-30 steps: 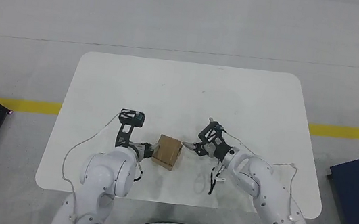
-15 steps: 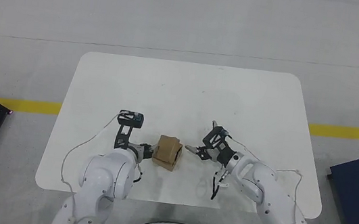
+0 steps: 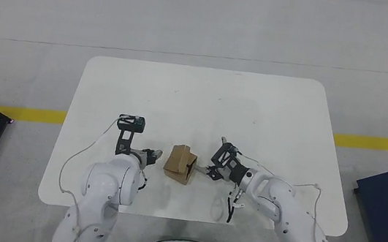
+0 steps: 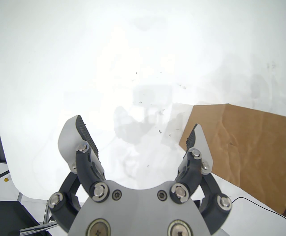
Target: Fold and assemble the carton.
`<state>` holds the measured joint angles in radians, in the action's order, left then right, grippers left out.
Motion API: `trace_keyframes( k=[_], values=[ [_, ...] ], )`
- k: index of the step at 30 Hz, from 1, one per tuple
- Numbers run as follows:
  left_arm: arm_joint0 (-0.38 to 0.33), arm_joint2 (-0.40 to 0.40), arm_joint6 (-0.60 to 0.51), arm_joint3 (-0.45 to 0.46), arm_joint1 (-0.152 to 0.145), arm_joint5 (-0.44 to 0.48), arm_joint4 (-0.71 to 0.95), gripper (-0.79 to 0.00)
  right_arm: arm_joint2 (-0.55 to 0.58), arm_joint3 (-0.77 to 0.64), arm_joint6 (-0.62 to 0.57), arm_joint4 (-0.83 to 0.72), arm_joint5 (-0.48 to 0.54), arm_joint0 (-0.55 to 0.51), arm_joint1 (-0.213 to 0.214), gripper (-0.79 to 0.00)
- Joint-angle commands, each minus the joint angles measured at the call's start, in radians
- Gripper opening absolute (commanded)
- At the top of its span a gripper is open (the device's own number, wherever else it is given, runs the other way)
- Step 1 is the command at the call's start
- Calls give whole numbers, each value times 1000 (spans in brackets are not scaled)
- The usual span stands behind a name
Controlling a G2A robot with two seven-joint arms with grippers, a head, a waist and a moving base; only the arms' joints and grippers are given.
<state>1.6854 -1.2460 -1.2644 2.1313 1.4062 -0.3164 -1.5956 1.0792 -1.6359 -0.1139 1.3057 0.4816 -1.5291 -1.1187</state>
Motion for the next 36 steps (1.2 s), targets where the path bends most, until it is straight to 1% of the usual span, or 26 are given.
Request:
trace_keyframes(
  k=[1,6,12,17,20,23,28,32,36],
  values=[
    [1,-6,-15,-5,0,10,4,0,-15,11,-10,-2,-8,20,-4,0],
    [8,-7,-26,-4,0,29,21,0,-43,34,-30,-5,-28,62,-14,0],
    [19,12,-27,-3,1,47,39,0,-51,57,-45,-13,-37,101,-20,0],
    [29,32,-25,-11,1,60,40,0,-59,68,-54,-17,-53,120,-25,0],
    [39,39,-23,7,1,59,36,0,-66,71,-53,-12,-61,124,-28,0],
    [57,57,-22,30,1,67,32,0,-63,74,-44,-8,-75,120,-28,0],
    [74,82,-7,38,2,62,25,0,-37,56,-27,-15,-83,103,-24,0],
    [84,64,-3,38,0,55,13,0,-12,27,-15,-14,-91,82,-18,0],
    [103,42,12,89,-1,27,2,0,18,2,2,-12,-104,51,-12,0]
  ],
)
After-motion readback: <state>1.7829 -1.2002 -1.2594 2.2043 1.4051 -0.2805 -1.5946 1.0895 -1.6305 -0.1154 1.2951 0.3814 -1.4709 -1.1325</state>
